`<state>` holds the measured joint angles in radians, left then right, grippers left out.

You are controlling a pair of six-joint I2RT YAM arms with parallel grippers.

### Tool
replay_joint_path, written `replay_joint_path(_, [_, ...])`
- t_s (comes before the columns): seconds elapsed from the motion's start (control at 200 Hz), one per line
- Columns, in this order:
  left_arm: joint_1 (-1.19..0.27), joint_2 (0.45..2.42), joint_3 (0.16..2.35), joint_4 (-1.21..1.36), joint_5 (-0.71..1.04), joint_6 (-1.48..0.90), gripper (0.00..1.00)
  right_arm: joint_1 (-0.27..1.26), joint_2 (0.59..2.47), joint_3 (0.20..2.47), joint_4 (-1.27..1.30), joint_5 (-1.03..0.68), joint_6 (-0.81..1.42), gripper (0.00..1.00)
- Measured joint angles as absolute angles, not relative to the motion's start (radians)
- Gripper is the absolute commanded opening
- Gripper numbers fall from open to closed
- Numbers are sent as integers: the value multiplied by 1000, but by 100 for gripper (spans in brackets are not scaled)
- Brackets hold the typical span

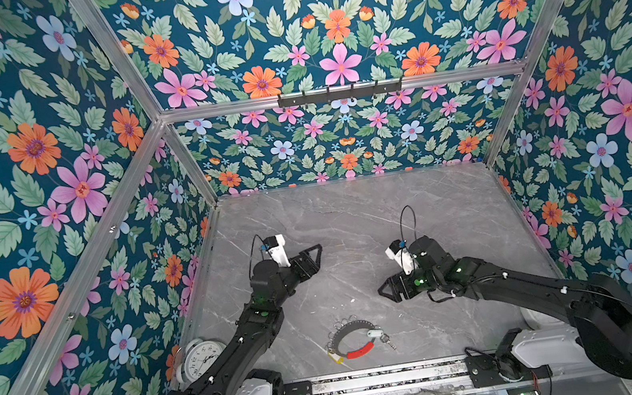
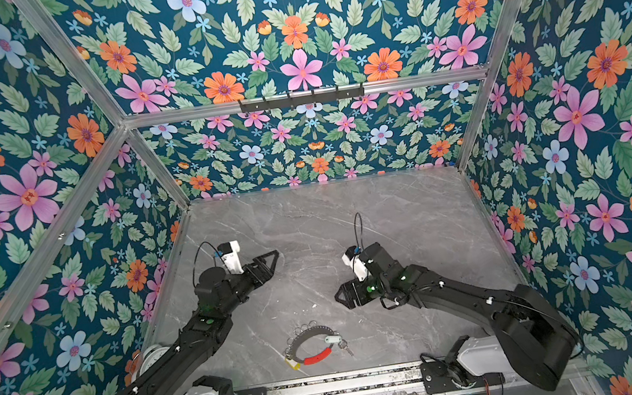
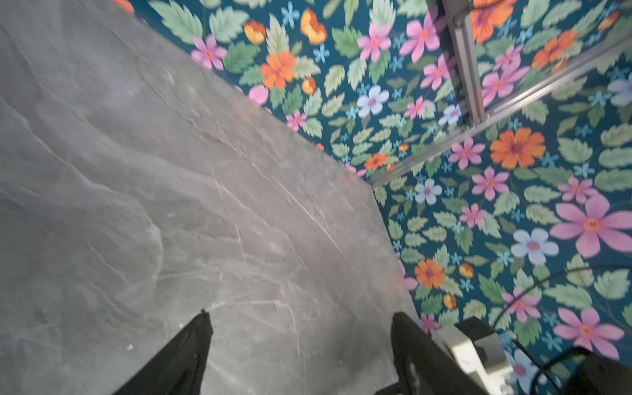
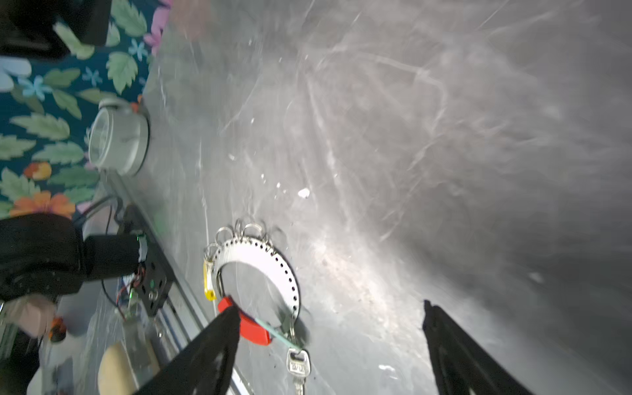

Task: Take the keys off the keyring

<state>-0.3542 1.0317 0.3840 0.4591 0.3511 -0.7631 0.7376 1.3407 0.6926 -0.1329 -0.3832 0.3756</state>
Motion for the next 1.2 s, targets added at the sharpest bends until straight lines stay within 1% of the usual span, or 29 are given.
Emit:
replay_joint_path(0.045, [-373, 1032, 371, 430, 353, -756, 71, 771, 1382, 711, -145, -392, 361, 82])
replay_joint_path(0.155, [-424, 1029, 344, 362, 372, -737, 68, 824, 1453, 759, -154, -393, 337, 81])
replay_joint_path(0.2, [-451, 1026, 341, 328, 375, -729, 66, 828, 1472, 772, -149, -393, 336, 78])
replay_joint_path(0.26, [-495, 1023, 340, 278, 372, -713, 64, 828, 1493, 783, -140, -392, 332, 75])
replay_joint_path(0.405, [-595, 1011, 340, 160, 354, -680, 63, 836, 1533, 797, -137, -415, 325, 73])
replay_joint_path(0.485, [-636, 1001, 336, 113, 334, -675, 64, 845, 1539, 796, -138, -435, 314, 74])
replay_joint_path(0.585, [-652, 978, 318, 70, 310, -675, 65, 884, 1551, 797, -159, -442, 283, 73])
replay_joint_path(0.735, [-661, 948, 309, 49, 308, -675, 60, 912, 1574, 787, -176, -472, 263, 72])
replay_joint_path(0.885, [-675, 962, 318, 23, 303, -671, 56, 950, 1578, 786, -195, -471, 242, 68])
replay_joint_path(1.065, [-696, 989, 326, -14, 289, -664, 55, 959, 1599, 787, -205, -461, 221, 64])
replay_joint_path(1.2, [-708, 993, 328, -19, 286, -664, 54, 962, 1612, 787, -211, -459, 196, 57])
